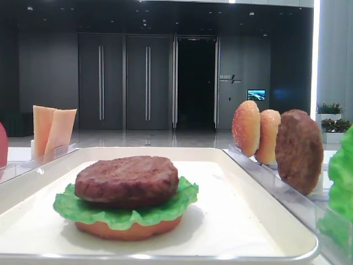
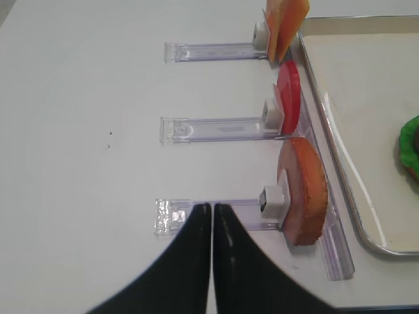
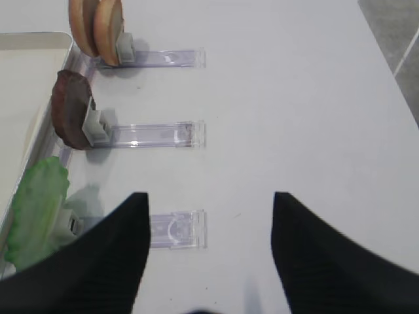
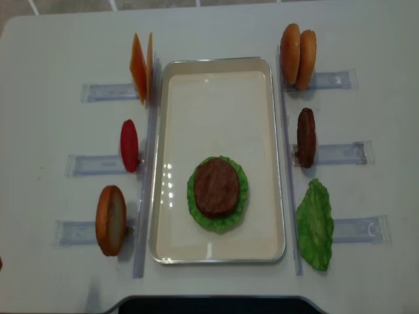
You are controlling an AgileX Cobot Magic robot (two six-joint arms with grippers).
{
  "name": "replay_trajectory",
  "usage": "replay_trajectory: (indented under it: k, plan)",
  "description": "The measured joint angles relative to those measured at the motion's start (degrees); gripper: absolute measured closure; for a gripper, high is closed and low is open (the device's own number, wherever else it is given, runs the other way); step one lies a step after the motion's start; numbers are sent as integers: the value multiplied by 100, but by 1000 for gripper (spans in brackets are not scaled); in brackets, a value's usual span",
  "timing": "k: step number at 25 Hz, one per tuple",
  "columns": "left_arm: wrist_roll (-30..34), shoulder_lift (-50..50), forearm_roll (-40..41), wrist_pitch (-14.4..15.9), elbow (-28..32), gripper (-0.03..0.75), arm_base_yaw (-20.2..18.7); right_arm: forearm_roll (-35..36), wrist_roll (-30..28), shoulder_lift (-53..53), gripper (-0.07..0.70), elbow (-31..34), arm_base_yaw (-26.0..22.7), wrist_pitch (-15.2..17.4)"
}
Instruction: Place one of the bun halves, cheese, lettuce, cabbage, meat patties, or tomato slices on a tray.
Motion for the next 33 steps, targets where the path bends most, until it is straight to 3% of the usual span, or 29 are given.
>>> replay_trajectory:
  k: [33]
  plan:
    - [0,0,0,0,0,716,-5,117,-32,-390,213,167,0,135]
